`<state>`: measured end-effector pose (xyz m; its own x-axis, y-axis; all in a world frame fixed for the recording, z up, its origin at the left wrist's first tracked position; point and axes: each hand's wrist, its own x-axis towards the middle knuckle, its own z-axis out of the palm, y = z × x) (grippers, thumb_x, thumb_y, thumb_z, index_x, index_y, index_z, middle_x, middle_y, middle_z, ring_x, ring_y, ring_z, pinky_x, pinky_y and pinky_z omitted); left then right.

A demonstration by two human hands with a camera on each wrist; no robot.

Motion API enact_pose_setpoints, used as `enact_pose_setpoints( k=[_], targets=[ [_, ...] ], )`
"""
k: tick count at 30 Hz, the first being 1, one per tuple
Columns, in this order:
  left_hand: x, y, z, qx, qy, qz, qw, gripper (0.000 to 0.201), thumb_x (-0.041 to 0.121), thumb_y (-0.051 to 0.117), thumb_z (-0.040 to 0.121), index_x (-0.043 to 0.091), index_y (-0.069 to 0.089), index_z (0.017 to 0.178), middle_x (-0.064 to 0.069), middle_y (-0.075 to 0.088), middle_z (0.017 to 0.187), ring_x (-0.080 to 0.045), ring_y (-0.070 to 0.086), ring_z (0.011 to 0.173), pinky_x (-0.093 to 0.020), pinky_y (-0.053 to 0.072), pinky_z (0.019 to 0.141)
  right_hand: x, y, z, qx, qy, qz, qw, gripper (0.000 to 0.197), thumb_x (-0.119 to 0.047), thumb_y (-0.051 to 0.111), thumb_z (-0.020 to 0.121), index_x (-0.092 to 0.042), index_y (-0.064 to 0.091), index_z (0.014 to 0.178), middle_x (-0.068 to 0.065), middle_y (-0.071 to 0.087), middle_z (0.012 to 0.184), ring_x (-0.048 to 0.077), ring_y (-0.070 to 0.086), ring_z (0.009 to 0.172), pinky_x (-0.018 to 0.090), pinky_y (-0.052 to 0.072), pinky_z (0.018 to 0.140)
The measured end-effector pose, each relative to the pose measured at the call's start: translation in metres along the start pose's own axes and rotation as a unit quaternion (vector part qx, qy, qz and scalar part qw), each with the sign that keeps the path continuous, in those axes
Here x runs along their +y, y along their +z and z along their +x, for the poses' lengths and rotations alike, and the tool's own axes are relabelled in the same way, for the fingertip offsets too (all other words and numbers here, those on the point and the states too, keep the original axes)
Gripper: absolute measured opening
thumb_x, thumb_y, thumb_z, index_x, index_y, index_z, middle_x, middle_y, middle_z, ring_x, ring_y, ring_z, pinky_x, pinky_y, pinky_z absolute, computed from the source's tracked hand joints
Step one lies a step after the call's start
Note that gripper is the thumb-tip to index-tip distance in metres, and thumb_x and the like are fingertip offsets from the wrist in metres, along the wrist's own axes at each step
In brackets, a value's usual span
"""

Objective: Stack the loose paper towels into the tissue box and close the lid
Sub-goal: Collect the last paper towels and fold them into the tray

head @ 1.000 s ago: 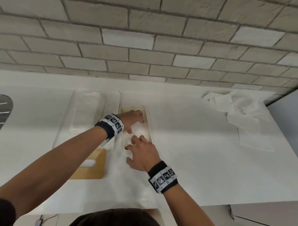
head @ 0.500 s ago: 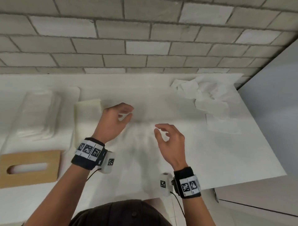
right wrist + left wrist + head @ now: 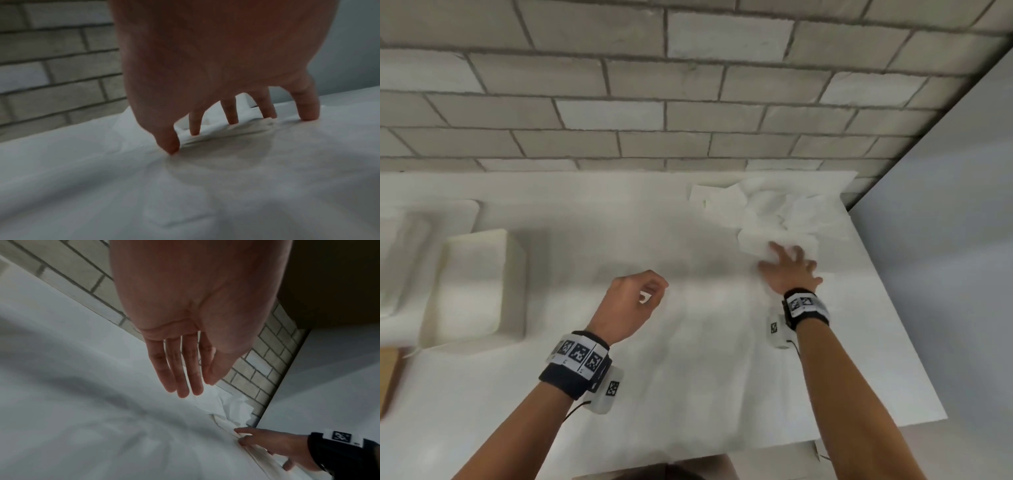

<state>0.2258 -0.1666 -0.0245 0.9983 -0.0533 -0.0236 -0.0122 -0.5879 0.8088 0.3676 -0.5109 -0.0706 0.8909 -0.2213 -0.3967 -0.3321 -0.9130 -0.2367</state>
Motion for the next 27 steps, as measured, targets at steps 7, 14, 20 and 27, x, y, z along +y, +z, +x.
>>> enact_pose_setpoints(
  k=[7,14,20,27],
  targets=[
    [-0.003,0.060,0.052,-0.055,0.050,0.124,0.990,0.037,0.043,0.070,0.099,0.030,0.063,0.133,0.006,0.062,0.137,-0.017,0.059,0.123,-0.039,0.053,0.104,-0.047,0.062,-0.083,0.014,-0.133,-0.073,0.988,0.070,-0.071,0.052,0.094,-0.057,0.027,0.158,0.001,0.018,0.171,0.046,0.027,0.150,0.063,0.040,0.112],
    [-0.029,0.097,0.058,-0.136,0.042,0.250,0.958,0.070,0.061,0.067,0.093,0.035,0.044,0.154,0.005,0.021,0.174,-0.023,0.011,0.163,-0.046,0.031,0.126,-0.079,-0.028,-0.029,0.279,-0.199,0.014,0.939,0.035,-0.049,0.058,0.094,-0.031,0.065,0.123,0.004,0.070,0.122,0.034,0.065,0.113,0.047,0.053,0.088],
    [-0.037,0.087,0.046,-0.120,0.073,0.244,0.960,0.060,0.067,0.066,0.088,0.038,0.060,0.140,0.007,0.041,0.163,-0.019,0.029,0.156,-0.044,0.041,0.118,-0.090,-0.069,0.082,-0.003,-0.078,0.041,0.996,0.076,-0.093,0.050,0.081,-0.071,0.025,0.150,0.007,0.005,0.176,0.052,0.000,0.160,0.086,0.009,0.115],
    [-0.035,0.064,0.045,-0.031,0.043,0.222,0.974,0.046,0.058,0.052,0.104,0.030,0.061,0.139,0.008,0.062,0.143,-0.020,0.054,0.134,-0.042,0.047,0.107,-0.113,0.013,0.023,-0.102,-0.203,-0.099,0.969,0.072,-0.087,0.046,0.086,-0.067,0.025,0.151,0.002,0.005,0.174,0.051,0.009,0.158,0.080,0.019,0.116]
  ],
)
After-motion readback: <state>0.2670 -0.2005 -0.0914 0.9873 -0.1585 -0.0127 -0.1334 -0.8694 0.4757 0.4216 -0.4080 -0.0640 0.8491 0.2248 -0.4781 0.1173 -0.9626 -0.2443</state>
